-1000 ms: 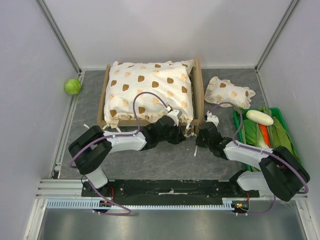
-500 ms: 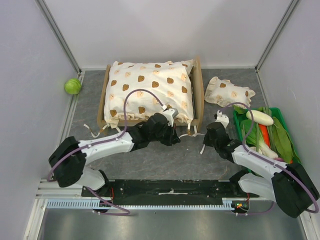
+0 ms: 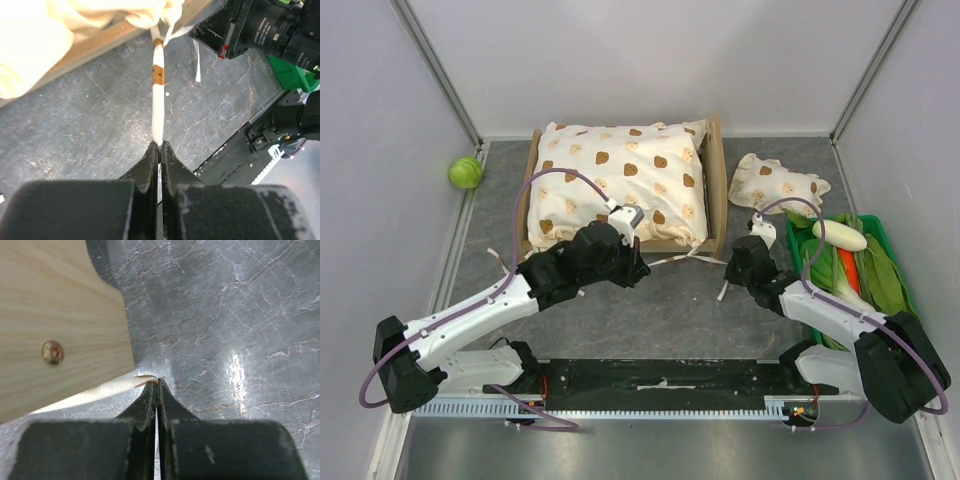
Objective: Set up the pet bed
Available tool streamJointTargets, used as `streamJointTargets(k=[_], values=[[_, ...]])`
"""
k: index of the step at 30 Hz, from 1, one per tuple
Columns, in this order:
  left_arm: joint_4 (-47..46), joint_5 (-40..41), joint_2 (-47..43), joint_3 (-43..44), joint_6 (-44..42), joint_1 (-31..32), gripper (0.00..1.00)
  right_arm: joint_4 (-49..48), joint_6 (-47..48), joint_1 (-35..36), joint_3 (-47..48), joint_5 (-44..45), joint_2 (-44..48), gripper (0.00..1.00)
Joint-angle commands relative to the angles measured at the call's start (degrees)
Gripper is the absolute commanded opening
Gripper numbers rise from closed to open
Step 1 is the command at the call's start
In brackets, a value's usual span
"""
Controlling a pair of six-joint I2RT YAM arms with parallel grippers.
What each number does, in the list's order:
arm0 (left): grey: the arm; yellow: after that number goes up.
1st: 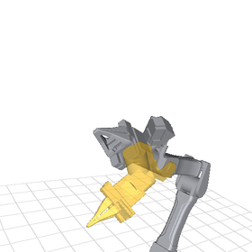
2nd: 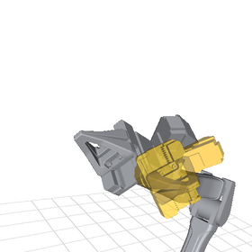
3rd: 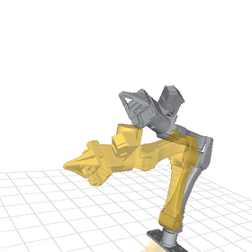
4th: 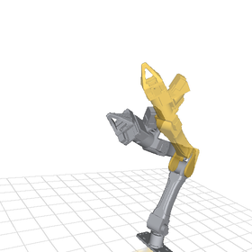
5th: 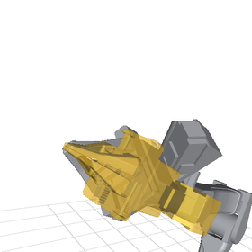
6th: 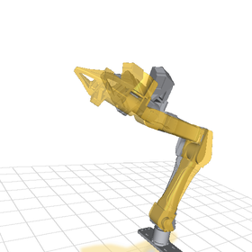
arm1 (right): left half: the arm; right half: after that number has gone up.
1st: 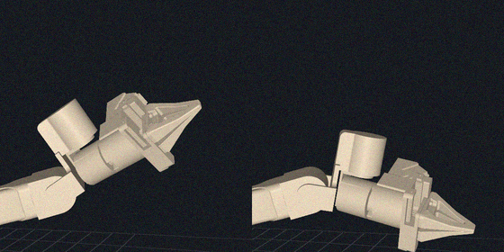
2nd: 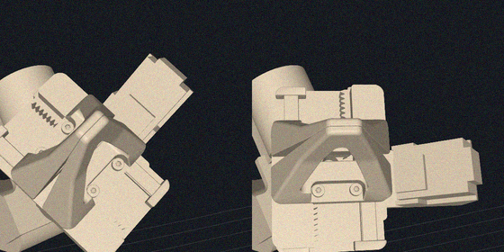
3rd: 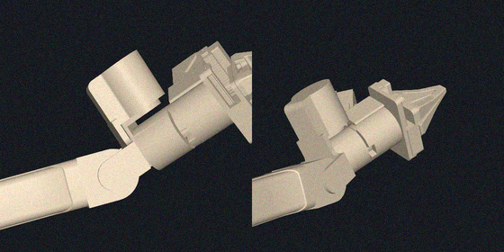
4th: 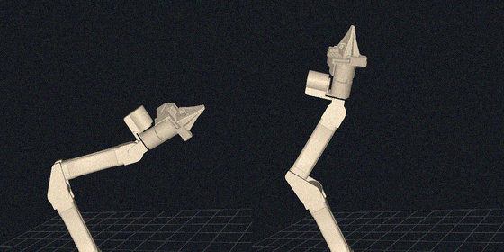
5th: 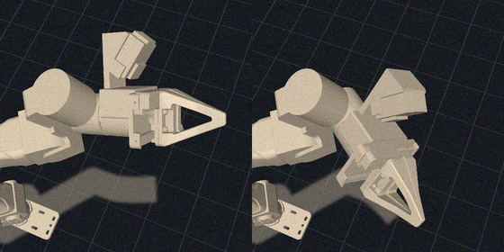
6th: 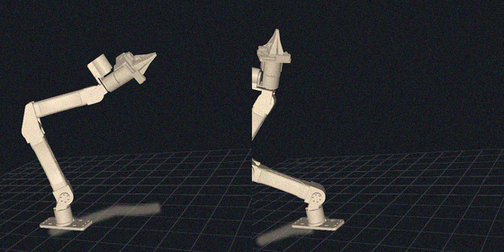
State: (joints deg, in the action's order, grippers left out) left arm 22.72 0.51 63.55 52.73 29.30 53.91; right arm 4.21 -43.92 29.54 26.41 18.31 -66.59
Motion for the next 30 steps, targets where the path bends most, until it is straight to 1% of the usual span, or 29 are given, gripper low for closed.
streamJointTargets(k=[1, 5, 9, 12, 15, 16, 19, 20, 21, 23, 25, 29, 30], values=[[7.07, 2.83, -2.73, 5.89, -3.99, -0.65, 0.02, -0.34, -0.46, -1.24, 2.24, 4.63, -1.00, 0.00], [7.51, 0.55, -2.91, 6.68, -4.60, -0.74, 0.02, 1.33, -1.25, -2.47, 2.76, 8.58, 1.36, 0.00], [6.82, -5.24, -0.62, 6.51, -4.60, -0.74, 0.02, 3.17, -1.34, -3.35, 3.29, 11.75, 5.58, 0.00], [6.46, -7.10, 1.57, 6.50, -3.99, -0.65, 0.02, 5.19, -1.26, -3.52, 3.91, 14.03, 8.49, 0.00], [6.81, -7.11, 1.23, 7.03, -3.90, -0.65, 0.02, 7.65, -1.08, -4.05, 4.00, 17.46, 10.42, 0.00], [7.94, -6.58, 0.97, 7.30, -4.07, -0.65, 0.02, 7.83, -0.82, -4.40, 3.74, 17.90, 10.95, 0.00], [12.06, -1.58, -0.27, 7.83, -5.74, -0.56, 0.02, 8.01, -0.03, -6.51, 3.82, 16.94, 11.48, 0.00], [13.22, 1.91, -0.62, 7.74, -6.27, -0.65, 0.02, 8.18, 0.06, -6.86, 3.91, 16.59, 11.22, 0.00], [14.62, 3.34, -0.62, 7.65, -7.23, -0.65, 0.02, 8.19, 0.06, -7.21, 4.00, 15.98, 11.04, 0.00], [18.30, 5.63, -0.71, 7.39, -8.11, -0.74, 0.02, 8.19, 0.06, -7.48, 4.26, 15.45, 10.60, 0.00], [19.11, 5.82, -1.23, 6.69, -8.29, -0.65, 0.02, 8.10, -0.11, -7.48, 4.35, 15.36, 10.43, 0.00], [22.27, 10.72, -0.71, 5.89, -6.72, -0.74, 0.02, 8.27, -0.11, -8.09, 4.35, 16.23, 10.42, 0.00], [22.37, 10.91, -0.45, 5.81, -6.54, -0.65, 0.02, 8.36, 0.24, -8.27, 4.35, 16.32, 10.51, 0.00]])
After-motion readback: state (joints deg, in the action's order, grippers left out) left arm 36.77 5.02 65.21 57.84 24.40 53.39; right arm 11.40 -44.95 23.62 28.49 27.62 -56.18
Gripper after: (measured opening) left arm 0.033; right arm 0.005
